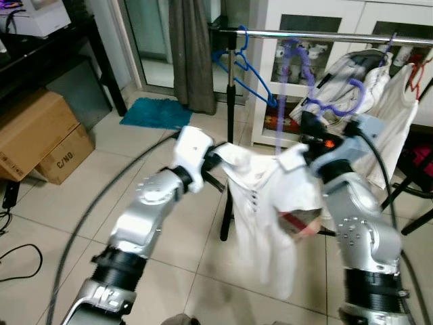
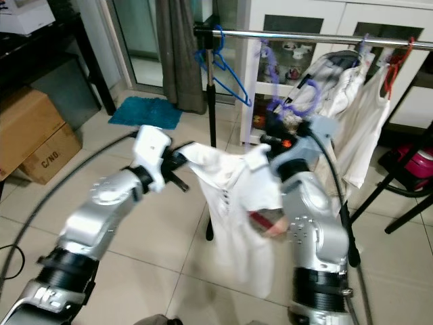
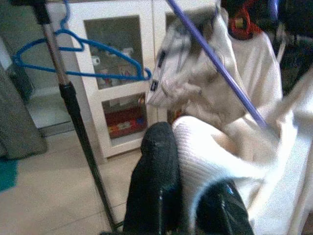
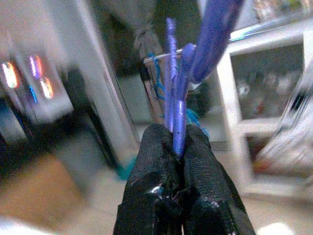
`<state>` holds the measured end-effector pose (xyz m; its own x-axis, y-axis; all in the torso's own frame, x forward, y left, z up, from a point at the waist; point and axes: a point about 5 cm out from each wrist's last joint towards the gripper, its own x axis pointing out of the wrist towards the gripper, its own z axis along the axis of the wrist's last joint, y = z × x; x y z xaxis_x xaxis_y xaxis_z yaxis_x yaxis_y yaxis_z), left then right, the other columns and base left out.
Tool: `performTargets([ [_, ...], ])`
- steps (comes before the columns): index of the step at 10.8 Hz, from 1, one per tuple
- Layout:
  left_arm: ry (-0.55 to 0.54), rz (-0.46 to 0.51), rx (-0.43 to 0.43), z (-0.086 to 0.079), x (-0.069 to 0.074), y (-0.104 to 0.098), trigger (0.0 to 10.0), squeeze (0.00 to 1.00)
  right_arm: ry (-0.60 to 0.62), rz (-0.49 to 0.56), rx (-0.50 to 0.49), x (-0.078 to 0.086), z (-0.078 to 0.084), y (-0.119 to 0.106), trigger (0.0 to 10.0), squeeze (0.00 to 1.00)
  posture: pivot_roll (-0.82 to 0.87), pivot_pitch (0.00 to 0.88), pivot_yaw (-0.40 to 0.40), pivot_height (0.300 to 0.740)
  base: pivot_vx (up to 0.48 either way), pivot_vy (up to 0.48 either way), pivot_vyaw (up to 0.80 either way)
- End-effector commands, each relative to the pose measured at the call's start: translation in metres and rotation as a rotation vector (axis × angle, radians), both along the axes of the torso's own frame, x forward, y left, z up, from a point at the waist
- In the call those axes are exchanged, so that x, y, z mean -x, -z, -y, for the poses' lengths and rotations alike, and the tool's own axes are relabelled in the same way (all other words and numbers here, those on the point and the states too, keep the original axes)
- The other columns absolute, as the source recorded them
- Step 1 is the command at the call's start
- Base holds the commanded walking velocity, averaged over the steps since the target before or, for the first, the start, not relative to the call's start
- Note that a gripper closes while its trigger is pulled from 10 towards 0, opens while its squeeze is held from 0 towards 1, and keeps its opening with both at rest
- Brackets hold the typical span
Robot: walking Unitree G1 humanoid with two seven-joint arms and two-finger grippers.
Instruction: Hang hanger
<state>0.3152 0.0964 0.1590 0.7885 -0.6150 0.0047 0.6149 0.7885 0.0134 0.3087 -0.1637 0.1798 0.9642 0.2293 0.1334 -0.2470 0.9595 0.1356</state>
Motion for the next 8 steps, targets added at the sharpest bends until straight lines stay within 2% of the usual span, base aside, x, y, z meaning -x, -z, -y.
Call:
performTargets([
  [1,-0.027,0.03,0.05,-0.005,-0.001,-0.014,0.0,0.0,-0.06,0.047,0.103,0.0,-0.014,-0.004,0.0,0.0,-0.11,0.0,0.085,0.74,0.0,0.0,0.0],
  [2,-0.063,0.067,0.224,-0.015,0.003,-0.038,0.0,0.0,-0.067,0.043,0.16,0.0,-0.014,0.001,0.0,0.0,-0.11,0.0,0.083,0.74,0.0,0.0,0.0],
  [3,-0.074,0.132,0.407,-0.032,0.012,-0.071,0.0,0.0,-0.03,0.045,0.17,-0.001,-0.01,0.008,0.0,0.0,-0.1,0.0,0.079,0.74,0.0,0.0,0.0],
  [4,-0.058,0.145,0.471,-0.038,0.015,-0.083,0.0,0.0,-0.041,0.07,0.173,0.0,-0.011,0.009,0.0,0.0,-0.1,0.0,0.077,0.74,0.0,0.0,0.0],
  [5,-0.033,0.13,0.47,-0.044,0.018,-0.089,0.0,0.0,-0.098,0.135,0.136,0.001,-0.019,0.002,0.0,0.0,-0.1,0.0,0.077,0.74,0.0,0.0,0.0],
  [6,-0.068,0.047,0.321,-0.044,0.016,-0.068,0.0,0.0,-0.07,0.163,-0.063,-0.002,-0.018,-0.01,0.0,0.0,-0.09,0.0,0.077,0.74,0.0,0.0,0.0],
  [7,-0.109,-0.076,0.168,-0.043,0.017,-0.036,0.0,0.0,-0.017,0.198,-0.303,-0.006,-0.011,-0.023,0.0,0.0,-0.09,0.0,0.08,0.74,0.0,0.0,0.0],
  [8,-0.094,-0.137,0.128,-0.036,0.02,-0.017,0.0,0.0,0.022,0.22,-0.468,-0.008,-0.002,-0.03,0.0,0.0,-0.09,0.0,0.085,0.74,0.0,0.0,0.0],
])
